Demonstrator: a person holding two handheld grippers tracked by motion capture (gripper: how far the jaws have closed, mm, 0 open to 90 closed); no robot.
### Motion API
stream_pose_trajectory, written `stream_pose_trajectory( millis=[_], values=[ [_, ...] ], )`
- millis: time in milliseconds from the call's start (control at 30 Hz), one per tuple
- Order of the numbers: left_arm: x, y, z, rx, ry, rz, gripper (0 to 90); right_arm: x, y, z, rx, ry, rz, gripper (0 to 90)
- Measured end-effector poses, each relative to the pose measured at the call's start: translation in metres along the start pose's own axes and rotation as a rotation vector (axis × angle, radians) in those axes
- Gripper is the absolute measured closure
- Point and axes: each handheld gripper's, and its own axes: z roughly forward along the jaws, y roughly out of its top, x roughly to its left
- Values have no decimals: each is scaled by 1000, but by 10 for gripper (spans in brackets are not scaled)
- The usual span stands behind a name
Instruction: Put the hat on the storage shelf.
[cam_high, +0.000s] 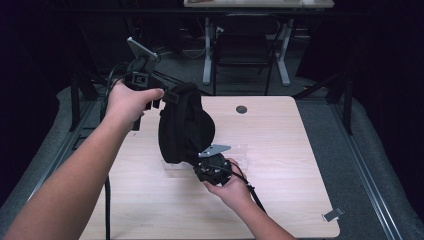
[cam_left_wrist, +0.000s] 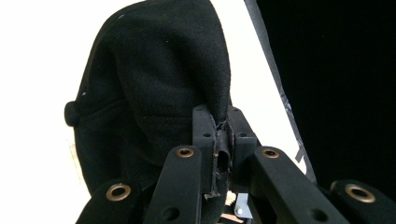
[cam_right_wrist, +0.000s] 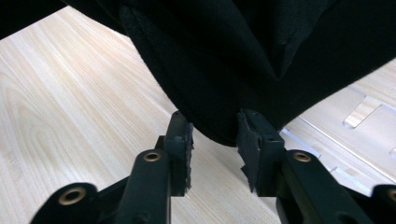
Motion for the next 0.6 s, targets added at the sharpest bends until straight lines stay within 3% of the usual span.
stream_pose_trajectory(
  millis=[333, 600],
  values=[
    [-9, 4, 3, -2, 6, 12, 853, -4, -3, -11, -17, 15, 0, 735],
    [-15, 6, 7, -4, -2, 25, 852, -11, -6, -12, -28, 44, 42, 763]
  ],
)
